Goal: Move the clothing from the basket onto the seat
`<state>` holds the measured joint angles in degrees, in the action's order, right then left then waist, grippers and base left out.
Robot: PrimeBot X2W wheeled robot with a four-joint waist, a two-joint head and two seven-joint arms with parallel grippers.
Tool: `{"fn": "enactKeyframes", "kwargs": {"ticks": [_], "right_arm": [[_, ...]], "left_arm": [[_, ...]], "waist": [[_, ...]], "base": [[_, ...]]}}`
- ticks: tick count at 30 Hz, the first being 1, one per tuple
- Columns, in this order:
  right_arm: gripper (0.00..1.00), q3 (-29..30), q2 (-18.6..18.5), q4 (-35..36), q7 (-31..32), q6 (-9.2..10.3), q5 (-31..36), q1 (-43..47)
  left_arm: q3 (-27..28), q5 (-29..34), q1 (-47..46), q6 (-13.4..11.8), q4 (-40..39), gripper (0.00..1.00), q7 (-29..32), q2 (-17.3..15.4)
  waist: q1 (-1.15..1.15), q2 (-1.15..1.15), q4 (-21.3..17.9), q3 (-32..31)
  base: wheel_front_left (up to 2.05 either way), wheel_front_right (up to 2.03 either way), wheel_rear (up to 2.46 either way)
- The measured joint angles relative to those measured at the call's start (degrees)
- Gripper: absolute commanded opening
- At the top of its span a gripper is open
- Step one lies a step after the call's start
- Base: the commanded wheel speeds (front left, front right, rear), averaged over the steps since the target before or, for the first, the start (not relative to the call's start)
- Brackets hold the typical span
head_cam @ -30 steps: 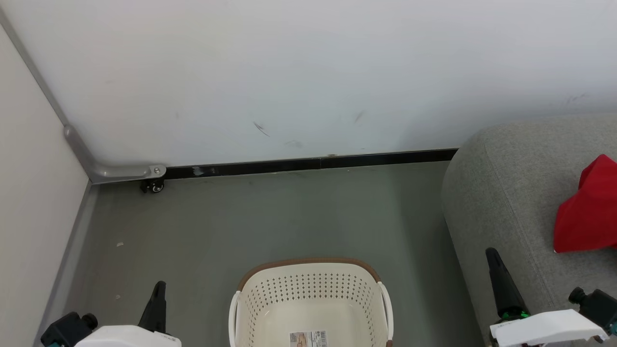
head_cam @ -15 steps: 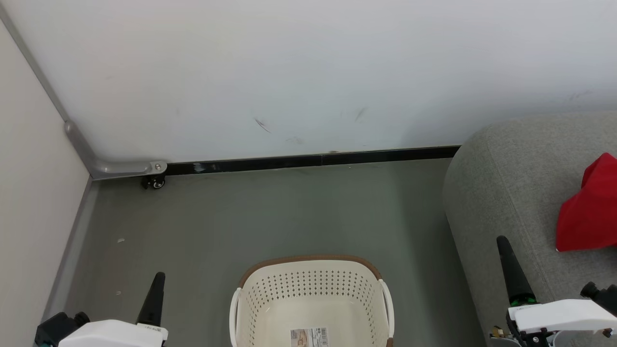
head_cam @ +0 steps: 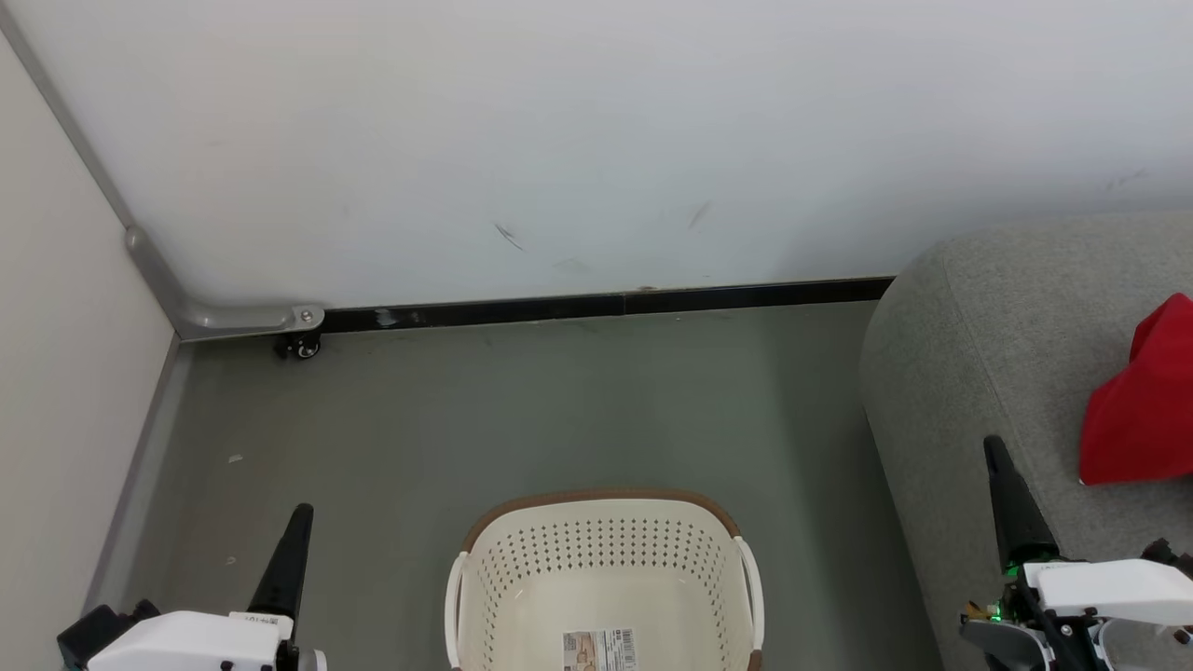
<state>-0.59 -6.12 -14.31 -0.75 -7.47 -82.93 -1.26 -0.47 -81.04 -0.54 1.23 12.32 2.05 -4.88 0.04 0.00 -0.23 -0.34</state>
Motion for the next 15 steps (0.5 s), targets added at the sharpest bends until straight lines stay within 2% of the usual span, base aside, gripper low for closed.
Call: {"fn": "enactKeyframes", "kwargs": {"ticks": [15], "right_arm": [[0.00, 0.9, -0.9, -0.3, 1.1, 0.00, -13.7, -1.6]], "left_arm": [[3.5, -11.0, -1.4, 3.9, 0.6, 0.00, 2.8, 1.6]], "waist": [[-0.01, 0.00, 0.2, 0.4]], "base": [[0.00, 0.00, 0.00]]}}
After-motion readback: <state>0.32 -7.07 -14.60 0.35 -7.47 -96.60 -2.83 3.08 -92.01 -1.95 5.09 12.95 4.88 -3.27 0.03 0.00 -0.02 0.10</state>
